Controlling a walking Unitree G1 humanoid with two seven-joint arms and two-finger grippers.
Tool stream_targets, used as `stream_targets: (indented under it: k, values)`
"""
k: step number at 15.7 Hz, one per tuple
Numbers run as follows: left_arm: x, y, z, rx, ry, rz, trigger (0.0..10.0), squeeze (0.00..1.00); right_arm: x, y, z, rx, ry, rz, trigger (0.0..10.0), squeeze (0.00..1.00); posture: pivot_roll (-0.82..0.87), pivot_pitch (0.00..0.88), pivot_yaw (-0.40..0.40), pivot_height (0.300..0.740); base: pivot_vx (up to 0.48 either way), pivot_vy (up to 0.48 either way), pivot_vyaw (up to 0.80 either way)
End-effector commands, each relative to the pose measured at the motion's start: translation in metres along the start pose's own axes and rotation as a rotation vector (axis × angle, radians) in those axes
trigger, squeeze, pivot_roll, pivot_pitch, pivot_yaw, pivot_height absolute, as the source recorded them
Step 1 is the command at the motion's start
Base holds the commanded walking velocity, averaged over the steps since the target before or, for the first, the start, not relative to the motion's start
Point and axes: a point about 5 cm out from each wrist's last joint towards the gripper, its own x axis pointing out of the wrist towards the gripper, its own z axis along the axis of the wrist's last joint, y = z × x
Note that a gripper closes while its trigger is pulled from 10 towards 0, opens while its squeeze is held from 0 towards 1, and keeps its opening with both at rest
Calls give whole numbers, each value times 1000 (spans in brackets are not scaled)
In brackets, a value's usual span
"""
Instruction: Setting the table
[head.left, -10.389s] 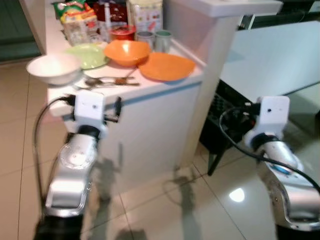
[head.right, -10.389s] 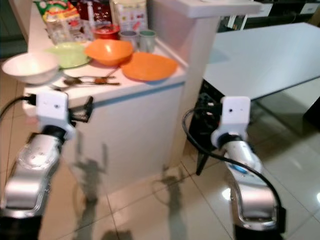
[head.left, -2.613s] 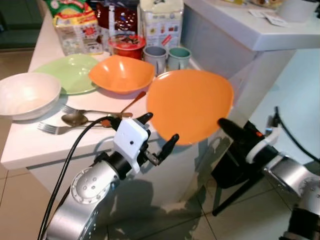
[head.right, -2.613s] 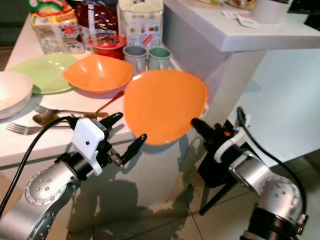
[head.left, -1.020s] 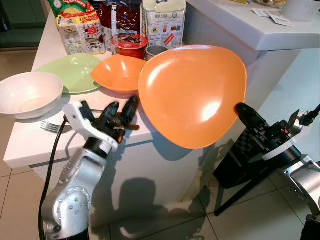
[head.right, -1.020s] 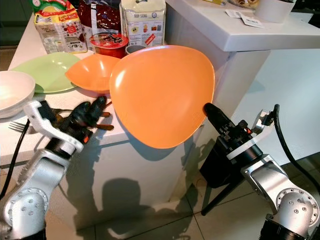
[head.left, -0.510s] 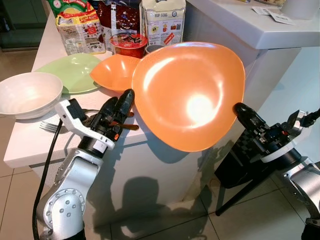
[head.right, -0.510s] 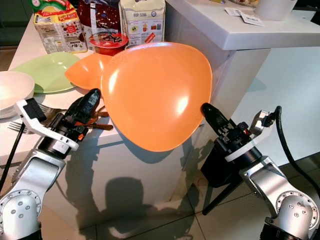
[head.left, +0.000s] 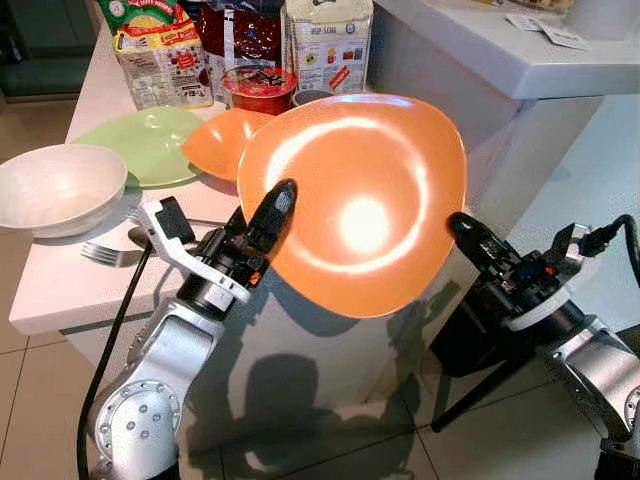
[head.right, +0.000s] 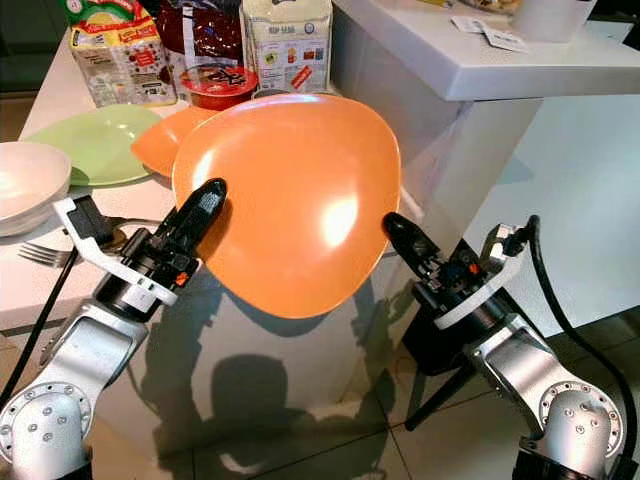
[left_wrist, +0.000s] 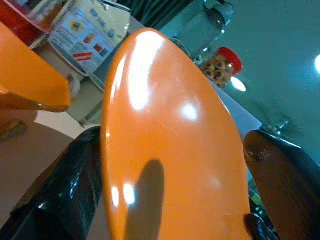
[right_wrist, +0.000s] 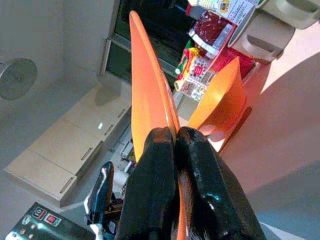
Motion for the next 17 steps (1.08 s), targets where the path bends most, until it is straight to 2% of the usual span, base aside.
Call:
stream_targets:
  k: [1,2,3,7,12,17]
  values:
    - [1,-9,-2,5,25,-61,9608,0,-1,7,5,-12,-28,42,0,0,-37,0,-54,740,0,0,0]
    - [0,-9,-3,8,31,-62,3725,0,-1,7,4,-11,-30,40,0,0,-37,0,-54,740,0,0,0]
    - [0,-9,-3,3,30,-62,0,0,0,6,5,-10,-35,38,0,0,-37,0,-52,740,0,0,0]
    - [0,-8,0,-20,12,-71,0,0,0,6,7,-19,-40,32,0,0,-39,0,-50,740,0,0,0]
    - [-2,-18,-5,-64,46,-146,0,0,1,6,6,-19,-37,34,0,0,-40,0,-50,740,0,0,0]
    - [-6,-18,-5,-76,67,-173,0,0,4,8,9,-28,-38,42,0,0,-42,0,-49,740,0,0,0]
